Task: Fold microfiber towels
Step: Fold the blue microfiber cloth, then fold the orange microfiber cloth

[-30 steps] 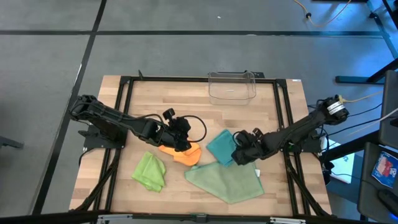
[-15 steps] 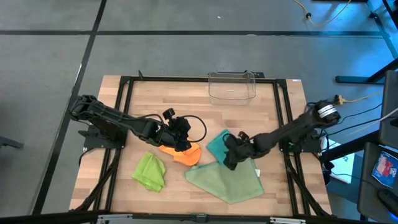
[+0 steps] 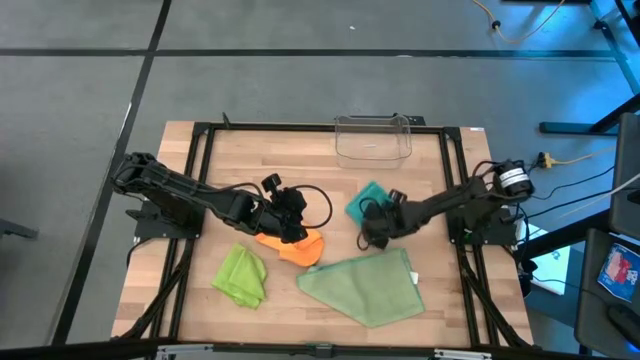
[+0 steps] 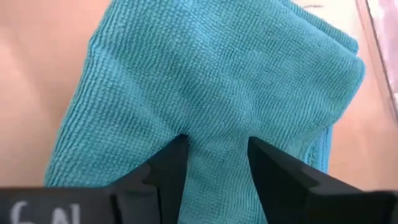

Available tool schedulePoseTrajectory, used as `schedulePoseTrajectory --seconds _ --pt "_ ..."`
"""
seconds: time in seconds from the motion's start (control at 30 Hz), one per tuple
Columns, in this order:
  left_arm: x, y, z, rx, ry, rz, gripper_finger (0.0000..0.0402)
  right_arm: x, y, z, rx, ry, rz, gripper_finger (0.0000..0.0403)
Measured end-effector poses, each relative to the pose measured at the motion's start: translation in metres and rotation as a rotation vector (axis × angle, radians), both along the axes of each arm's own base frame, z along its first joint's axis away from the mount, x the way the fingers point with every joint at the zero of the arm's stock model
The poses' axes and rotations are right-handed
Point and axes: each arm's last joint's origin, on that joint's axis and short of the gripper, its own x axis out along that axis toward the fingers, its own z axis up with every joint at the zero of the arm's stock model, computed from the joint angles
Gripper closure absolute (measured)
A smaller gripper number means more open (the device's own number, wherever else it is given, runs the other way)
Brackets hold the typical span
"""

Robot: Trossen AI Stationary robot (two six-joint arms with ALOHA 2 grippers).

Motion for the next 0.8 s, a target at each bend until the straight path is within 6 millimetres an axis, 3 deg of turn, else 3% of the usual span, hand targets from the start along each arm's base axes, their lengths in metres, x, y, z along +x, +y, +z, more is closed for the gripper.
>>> schedulePoseTrajectory --seconds 0.13,0.23,0.53,0.67,0.8 --pt "0.0 0.001 0.0 0.0 0.0 0.002 0.0285 0.002 -0.025 0.002 -0.014 0.027 -0.017 0.0229" --pt "0.0 0.001 0.0 0.0 0.0 0.002 0.0285 -0.001 -0.031 0.014 -0.009 0.055 -0.04 0.0229" --pt "0.0 0.001 0.0 0.0 -0.003 0.005 0.0285 -0.006 -0.006 0.093 0.047 -0.338 0.066 0.0229" --pt "0.0 0.001 0.0 0.002 -0.004 0.007 0.0285 0.0 0.011 0.094 0.139 -0.541 0.242 0.0229" --pt "0.0 0.002 0.001 0.024 -0.01 0.023 0.0285 0.016 0.021 0.074 0.211 -0.722 0.37 0.0229"
